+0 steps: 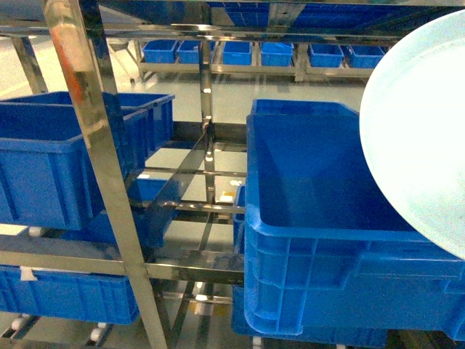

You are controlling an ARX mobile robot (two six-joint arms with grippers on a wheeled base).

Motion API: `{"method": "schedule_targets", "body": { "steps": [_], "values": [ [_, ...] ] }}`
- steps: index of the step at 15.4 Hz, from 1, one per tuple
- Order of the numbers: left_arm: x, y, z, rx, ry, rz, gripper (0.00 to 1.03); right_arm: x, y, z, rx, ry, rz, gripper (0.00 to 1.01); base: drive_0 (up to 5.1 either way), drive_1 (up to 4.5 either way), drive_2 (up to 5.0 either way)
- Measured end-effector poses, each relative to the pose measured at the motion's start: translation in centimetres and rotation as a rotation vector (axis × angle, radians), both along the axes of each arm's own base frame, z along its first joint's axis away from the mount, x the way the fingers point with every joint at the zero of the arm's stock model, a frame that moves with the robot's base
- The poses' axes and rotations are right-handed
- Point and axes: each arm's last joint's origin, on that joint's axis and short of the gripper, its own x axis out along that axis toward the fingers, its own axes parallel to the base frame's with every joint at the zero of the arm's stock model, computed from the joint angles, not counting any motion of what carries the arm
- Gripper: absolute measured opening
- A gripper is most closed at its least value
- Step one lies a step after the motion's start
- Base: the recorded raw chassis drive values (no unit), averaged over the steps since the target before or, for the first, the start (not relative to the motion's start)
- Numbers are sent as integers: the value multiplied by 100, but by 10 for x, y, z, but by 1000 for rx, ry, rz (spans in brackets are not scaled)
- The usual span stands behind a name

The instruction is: Place blue tray on left shelf second layer neatly

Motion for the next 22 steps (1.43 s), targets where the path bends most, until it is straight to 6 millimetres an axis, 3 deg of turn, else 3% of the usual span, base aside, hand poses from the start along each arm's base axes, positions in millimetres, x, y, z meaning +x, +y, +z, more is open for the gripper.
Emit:
{"method": "schedule_targets", "body": {
  "steps": [19, 22],
  "values": [
    [0, 0, 0, 0, 0, 0, 98, 0, 0, 0, 0, 0, 0, 2, 0, 0, 0],
    [0, 0, 0, 0, 0, 0, 98, -2, -9, -15, 194, 210, 50, 2, 0, 0, 0]
  ]
}}
